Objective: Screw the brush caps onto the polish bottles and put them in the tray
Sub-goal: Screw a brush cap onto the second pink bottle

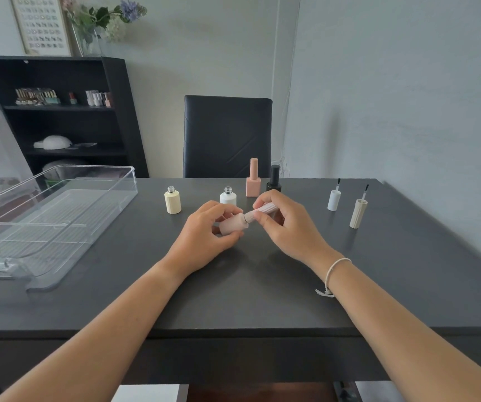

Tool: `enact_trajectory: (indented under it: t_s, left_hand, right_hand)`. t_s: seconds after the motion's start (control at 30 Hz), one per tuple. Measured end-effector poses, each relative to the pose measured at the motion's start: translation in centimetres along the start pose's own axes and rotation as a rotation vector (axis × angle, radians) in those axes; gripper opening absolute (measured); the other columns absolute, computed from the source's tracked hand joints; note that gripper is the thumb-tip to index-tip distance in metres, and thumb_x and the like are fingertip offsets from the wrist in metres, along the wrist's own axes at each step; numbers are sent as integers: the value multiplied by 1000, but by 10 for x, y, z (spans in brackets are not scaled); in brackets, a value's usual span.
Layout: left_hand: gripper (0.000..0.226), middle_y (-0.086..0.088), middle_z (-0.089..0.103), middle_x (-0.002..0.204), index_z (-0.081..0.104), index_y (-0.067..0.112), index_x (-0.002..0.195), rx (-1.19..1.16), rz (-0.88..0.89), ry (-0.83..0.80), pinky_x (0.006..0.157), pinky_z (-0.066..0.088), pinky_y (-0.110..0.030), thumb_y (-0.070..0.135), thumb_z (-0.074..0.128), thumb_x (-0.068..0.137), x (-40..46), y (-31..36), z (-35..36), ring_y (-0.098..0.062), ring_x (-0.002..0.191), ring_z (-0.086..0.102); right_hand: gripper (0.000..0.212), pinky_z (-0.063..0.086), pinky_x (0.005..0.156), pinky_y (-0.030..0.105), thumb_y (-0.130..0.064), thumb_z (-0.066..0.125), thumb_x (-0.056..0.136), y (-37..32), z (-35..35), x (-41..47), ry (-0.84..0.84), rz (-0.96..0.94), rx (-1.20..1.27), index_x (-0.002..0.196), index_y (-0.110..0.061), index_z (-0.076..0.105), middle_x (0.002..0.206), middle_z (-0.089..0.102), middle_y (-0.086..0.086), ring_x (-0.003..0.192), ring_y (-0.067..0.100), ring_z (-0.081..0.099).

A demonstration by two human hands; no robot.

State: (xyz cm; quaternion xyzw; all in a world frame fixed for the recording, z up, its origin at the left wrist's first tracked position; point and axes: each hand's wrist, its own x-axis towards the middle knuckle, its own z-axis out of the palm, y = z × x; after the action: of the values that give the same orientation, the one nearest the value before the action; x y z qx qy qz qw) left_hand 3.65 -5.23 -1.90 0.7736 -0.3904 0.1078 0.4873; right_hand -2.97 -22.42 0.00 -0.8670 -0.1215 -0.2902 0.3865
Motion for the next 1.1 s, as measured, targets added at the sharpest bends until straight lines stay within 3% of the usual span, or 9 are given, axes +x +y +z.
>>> enact_trajectory:
  t_s: [0.1, 0.23, 0.47, 0.53, 0.63, 0.73, 0.83, 1.0, 1.1]
  left_hand:
    - [40, 10, 56, 96, 56, 45, 95, 7, 4, 1, 74, 50, -13, 15, 72, 74, 0, 1, 0, -5, 92, 54]
    - [44, 12, 55, 96, 53, 48, 93, 18, 12, -2, 75, 50, -13, 13, 72, 74, -1, 1, 1, -8, 93, 55]
    - [35, 4, 58, 97, 59, 36, 99, 36, 20, -21, 74, 47, -9, 14, 72, 75, 0, 0, 0, -6, 93, 54]
    - [38, 5, 58, 97, 57, 42, 96, 27, 24, -14, 73, 47, -8, 14, 72, 75, 0, 1, 0, -5, 92, 54]
    - [41, 5, 58, 97, 55, 46, 95, 18, 27, -8, 72, 48, -9, 14, 72, 75, 0, 2, 0, -5, 92, 54]
    - [43, 7, 57, 96, 54, 49, 94, 17, 25, -4, 72, 48, -10, 14, 71, 75, 0, 2, 0, -5, 92, 54]
    - [46, 12, 56, 97, 52, 51, 93, 17, 26, 0, 72, 48, -8, 14, 72, 75, 0, 2, 0, -3, 94, 53]
    - [38, 5, 57, 97, 57, 41, 97, 26, 27, -7, 74, 50, -12, 14, 72, 75, 0, 1, 0, -8, 92, 55]
    - [35, 4, 57, 97, 60, 36, 98, 2, 15, 7, 73, 49, -12, 13, 72, 75, 0, 1, 1, -9, 92, 55]
  right_hand:
    - [8, 37, 56, 6, -11, 56, 87, 2, -1, -1, -31, 5, -8, 92, -17, 55, 68, 46, -23, 60, -4, 48]
    - [5, 38, 55, 7, -21, 57, 88, 6, -3, 2, -35, 32, -39, 88, -16, 56, 66, 48, -20, 61, -5, 50]
    - [59, 32, 50, 18, -62, 36, 81, 8, -3, 3, 0, 158, -85, 74, -8, 57, 51, 44, -7, 49, 9, 42]
    - [50, 32, 51, 14, -58, 39, 85, 7, -4, 2, -9, 149, -34, 81, -12, 59, 56, 47, -9, 52, 5, 44]
    - [12, 34, 53, 12, -27, 53, 90, 9, -5, 2, -37, 125, 39, 95, -17, 54, 65, 50, -8, 55, 3, 44]
    - [13, 35, 52, 13, -8, 55, 86, 9, -3, 1, -50, 94, 57, 94, -17, 50, 67, 49, -6, 55, 6, 43]
    - [3, 38, 53, 8, -15, 56, 88, 10, -2, 1, -24, 71, 23, 86, -15, 53, 67, 51, -13, 59, -1, 50]
    - [50, 35, 51, 18, -58, 43, 82, 10, -2, 3, 8, 148, -62, 78, -10, 57, 56, 49, -8, 53, 8, 46]
    - [30, 35, 52, 13, -45, 52, 87, 10, -3, 1, 6, 110, -2, 88, -15, 54, 60, 51, -9, 53, 3, 45]
